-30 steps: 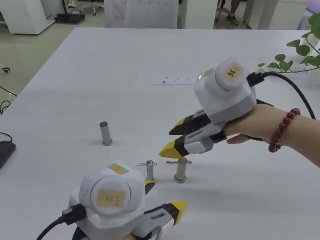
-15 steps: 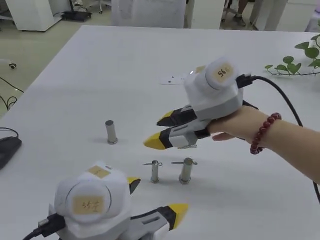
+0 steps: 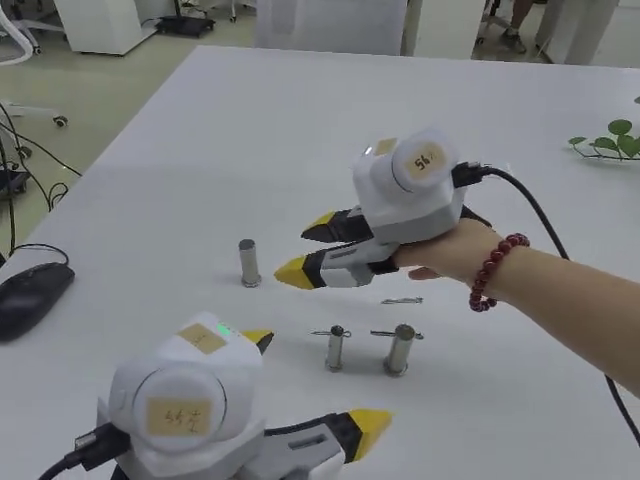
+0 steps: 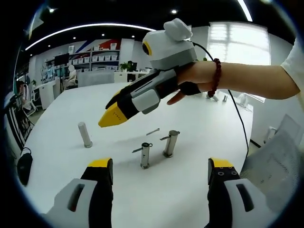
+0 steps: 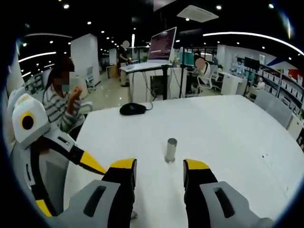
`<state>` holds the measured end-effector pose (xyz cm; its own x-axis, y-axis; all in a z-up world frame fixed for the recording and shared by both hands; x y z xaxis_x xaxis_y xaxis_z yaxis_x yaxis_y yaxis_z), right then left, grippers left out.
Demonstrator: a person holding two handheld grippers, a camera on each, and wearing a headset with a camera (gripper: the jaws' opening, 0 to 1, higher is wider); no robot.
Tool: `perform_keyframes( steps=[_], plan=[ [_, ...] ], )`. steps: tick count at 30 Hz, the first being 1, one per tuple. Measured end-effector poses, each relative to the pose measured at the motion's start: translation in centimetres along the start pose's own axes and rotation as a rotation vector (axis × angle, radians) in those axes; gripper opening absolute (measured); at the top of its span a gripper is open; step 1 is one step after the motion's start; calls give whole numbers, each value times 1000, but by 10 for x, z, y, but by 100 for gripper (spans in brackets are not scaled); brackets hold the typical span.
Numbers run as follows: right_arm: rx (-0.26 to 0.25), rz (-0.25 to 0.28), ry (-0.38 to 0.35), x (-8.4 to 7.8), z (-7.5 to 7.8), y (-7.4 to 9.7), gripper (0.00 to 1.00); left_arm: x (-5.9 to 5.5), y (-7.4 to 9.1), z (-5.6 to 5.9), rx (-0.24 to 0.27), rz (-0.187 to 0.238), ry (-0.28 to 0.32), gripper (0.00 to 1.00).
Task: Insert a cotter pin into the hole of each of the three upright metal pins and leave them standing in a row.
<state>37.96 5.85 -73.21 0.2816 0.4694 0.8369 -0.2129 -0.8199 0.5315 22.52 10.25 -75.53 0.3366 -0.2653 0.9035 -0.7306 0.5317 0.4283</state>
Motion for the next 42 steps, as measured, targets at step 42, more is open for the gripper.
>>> perform_keyframes(
  steps=[42],
  plan=[
    [50, 71, -109, -10, 16, -86, 22, -5, -1, -11, 28, 6, 39, 89]
  ],
)
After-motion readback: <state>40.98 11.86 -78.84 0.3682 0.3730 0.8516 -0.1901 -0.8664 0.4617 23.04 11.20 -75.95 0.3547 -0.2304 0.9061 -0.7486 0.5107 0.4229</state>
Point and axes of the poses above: the centre of the closed fingertips' face, and the gripper's own axes: y roughly backward along the fingers, z roughly to its right, x roughly out of its top, the point moved 8 cm from there along y, roughly backward along the fingers, and after that the axes turned 10 degrees about -y, right-handed, at the moved point
